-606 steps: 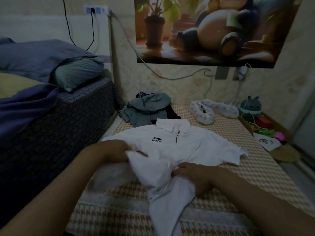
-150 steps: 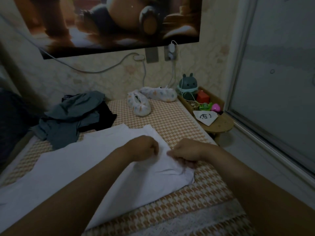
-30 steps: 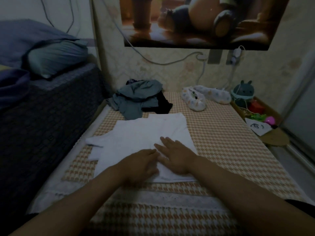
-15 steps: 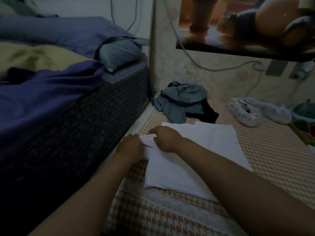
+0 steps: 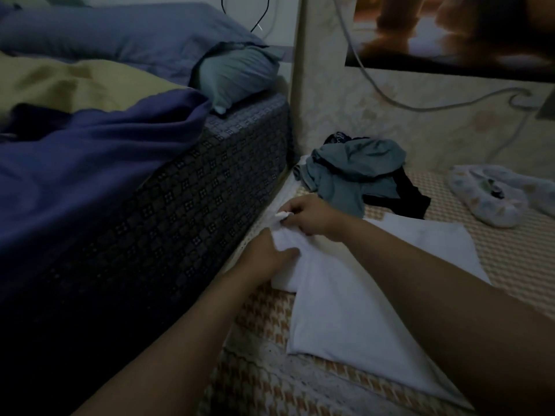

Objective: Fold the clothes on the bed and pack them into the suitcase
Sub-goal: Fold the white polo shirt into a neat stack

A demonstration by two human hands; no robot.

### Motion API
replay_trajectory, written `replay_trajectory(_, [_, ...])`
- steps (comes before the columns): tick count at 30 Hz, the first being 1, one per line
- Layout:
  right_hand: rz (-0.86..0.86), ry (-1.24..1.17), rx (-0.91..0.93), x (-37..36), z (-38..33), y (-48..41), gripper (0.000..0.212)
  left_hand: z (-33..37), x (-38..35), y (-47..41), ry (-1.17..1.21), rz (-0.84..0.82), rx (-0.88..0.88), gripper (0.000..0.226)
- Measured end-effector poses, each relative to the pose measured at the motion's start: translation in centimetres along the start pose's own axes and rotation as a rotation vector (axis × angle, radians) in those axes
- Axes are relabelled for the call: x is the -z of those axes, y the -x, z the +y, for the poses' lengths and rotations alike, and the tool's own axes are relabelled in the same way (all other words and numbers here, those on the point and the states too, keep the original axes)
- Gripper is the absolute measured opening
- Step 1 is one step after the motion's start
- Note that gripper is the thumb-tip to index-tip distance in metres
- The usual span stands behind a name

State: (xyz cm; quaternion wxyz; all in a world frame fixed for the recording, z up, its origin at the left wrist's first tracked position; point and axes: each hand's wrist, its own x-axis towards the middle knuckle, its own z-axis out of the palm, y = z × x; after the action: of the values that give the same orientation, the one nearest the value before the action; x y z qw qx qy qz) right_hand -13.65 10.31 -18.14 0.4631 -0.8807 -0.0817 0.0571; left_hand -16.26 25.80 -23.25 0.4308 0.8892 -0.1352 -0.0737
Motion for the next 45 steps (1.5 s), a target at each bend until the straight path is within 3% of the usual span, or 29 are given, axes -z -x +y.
replay_trajectory(5, [0.126, -0.176, -0.061, 0.3, 1.2, -0.1, 0.012, 0.7, 0.3, -0.8, 0.080, 0.011, 0.239, 0.046])
replay_trajectory(7, [0.159, -0.183, -0.066, -0.2, 1.6, -0.1, 0.007, 0.5, 0.9, -0.4, 0.049, -0.007, 0.244, 0.034])
replay_trajectory(11, [0.135, 0.078, -0.047, -1.6, 2.1, 0.3, 0.013, -0.4, 1.1, 0.9, -0.165, -0.094, 0.211, 0.030])
replay_trajectory(16, [0.218, 0.116, 0.005, 1.1, 2.0, 1.3, 0.015, 2.8, 1.9, 1.4, -0.007, -0.017, 0.049, 0.017])
replay_trajectory(19, [0.218, 0.205, 0.004, 4.9, 3.6, 3.8, 0.012, 5.7, 0.6, 2.7, 0.113, -0.187, -0.096, 0.026])
replay_trajectory(21, [0.196, 0.436, 0.004, 6.9, 5.4, 5.7, 0.026, 6.4, -1.0, 3.4, -0.070, -0.376, -0.207, 0.033])
replay_trajectory(23, [0.067, 0.646, -0.081, 7.9, 6.9, 7.1, 0.033, 6.7, -2.3, 3.8, -0.298, -0.476, -0.329, 0.038])
replay_trajectory(26, [-0.048, 0.904, -0.241, 7.0, 7.9, 8.2, 0.034, 7.2, -3.2, 4.2, -0.308, -0.508, -0.340, 0.025])
replay_trajectory(29, [0.288, 0.869, 0.105, 5.0, 7.7, 8.4, 0.031, 7.1, -3.0, 4.3, -0.134, -0.559, -0.217, 0.020])
replay_trajectory(31, [0.271, 0.804, 0.259, 3.4, 7.6, 8.4, 0.027, 6.6, -2.7, 4.4, -0.102, -0.559, -0.153, 0.024])
replay_trajectory(34, [0.068, 0.856, 0.134, 1.6, 9.1, 8.1, 0.022, 5.4, -2.3, 4.3, -0.311, -0.419, -0.260, 0.013])
replay_trajectory(37, [0.193, 0.710, 0.035, 1.1, 9.8, 7.8, 0.026, 3.9, -2.4, 4.3, -0.427, -0.428, -0.286, 0.015])
replay_trajectory(40, [0.215, 0.618, -0.125, 1.0, 9.3, 6.5, 0.047, 3.5, -2.8, 4.3, -0.479, -0.321, -0.250, 0.033])
replay_trajectory(43, [0.351, 0.614, -0.164, 1.7, 9.4, 5.5, 0.029, 3.8, -3.2, 4.4, -0.499, -0.328, -0.240, 0.039])
replay_trajectory(45, [0.365, 0.816, -0.200, 2.5, 9.5, 5.4, 0.023, 4.1, -3.2, 4.5, -0.513, -0.396, -0.193, 0.030])
